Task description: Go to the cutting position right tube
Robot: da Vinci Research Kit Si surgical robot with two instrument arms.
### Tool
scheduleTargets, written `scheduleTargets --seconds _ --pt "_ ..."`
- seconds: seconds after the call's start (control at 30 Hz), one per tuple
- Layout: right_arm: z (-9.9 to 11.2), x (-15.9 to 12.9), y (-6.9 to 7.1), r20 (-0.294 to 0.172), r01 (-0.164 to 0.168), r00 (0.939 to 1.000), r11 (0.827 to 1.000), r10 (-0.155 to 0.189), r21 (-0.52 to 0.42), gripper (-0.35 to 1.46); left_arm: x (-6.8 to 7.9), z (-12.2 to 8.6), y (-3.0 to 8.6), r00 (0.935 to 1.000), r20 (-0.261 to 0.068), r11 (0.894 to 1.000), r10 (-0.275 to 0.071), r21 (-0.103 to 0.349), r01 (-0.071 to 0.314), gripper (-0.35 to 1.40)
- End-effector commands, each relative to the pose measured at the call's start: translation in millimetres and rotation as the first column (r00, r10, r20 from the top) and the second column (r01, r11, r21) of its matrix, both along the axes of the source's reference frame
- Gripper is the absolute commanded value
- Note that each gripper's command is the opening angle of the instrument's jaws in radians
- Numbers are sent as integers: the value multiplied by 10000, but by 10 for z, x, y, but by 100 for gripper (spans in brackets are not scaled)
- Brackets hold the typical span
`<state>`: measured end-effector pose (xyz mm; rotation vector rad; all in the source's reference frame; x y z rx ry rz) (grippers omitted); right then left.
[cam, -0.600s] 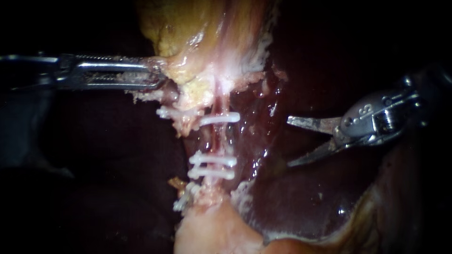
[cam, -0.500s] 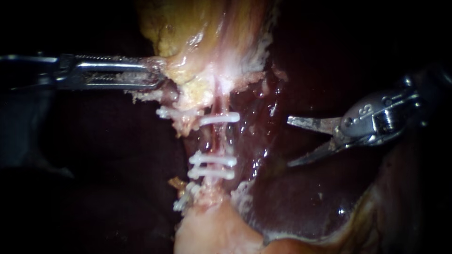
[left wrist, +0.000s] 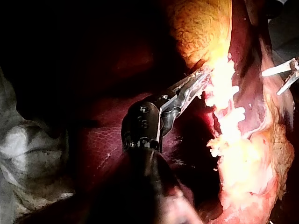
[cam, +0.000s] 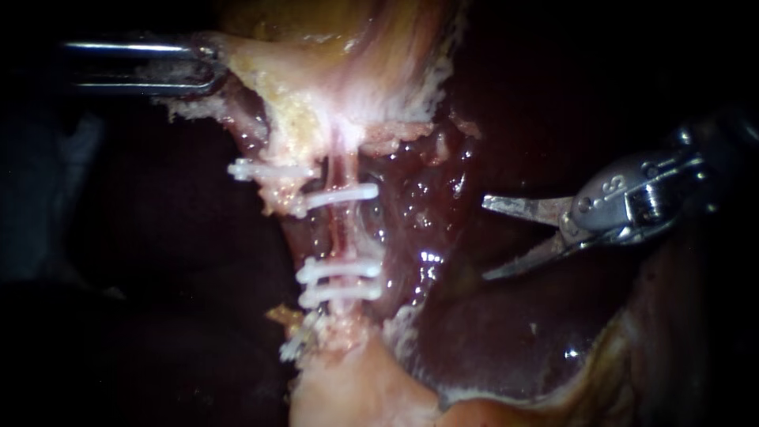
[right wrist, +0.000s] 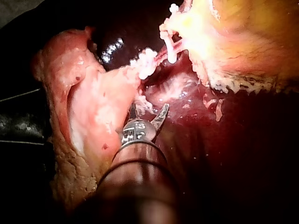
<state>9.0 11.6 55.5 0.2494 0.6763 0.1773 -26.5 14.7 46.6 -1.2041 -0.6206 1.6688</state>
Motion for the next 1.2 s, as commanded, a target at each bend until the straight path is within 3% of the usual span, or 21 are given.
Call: scheduleTargets --seconds 0.03,0.2,0.43,0.7,0.97,1.2 --pt "0 2 1 -80 -29 10000 10000 29 18 144 -1 1 -1 10000 -7 10000 -3 -19 3 -35" --pt "6 14 1 -641 -324 9973 9987 348 391 144 -1 2 -1 10000 -8 10000 -4 -23 4 -35" --pt "22 43 -3 -1548 -542 9848 9859 790 1584 144 -1 3 -3 10000 -14 10000 -9 -33 9 -35" --pt "49 85 -8 -1930 -647 9747 9686 1129 2399 144 -1 4 -3 10000 -18 10000 -11 -39 11 -35" --pt "74 119 -18 -2286 -405 9669 9523 1138 3025 144 -1 4 -3 10000 -17 10000 -9 -40 9 -35" --pt "76 137 -17 -3019 22 9475 9422 1052 3352 143 -1 4 -3 10000 -16 10000 -8 -40 8 -35"
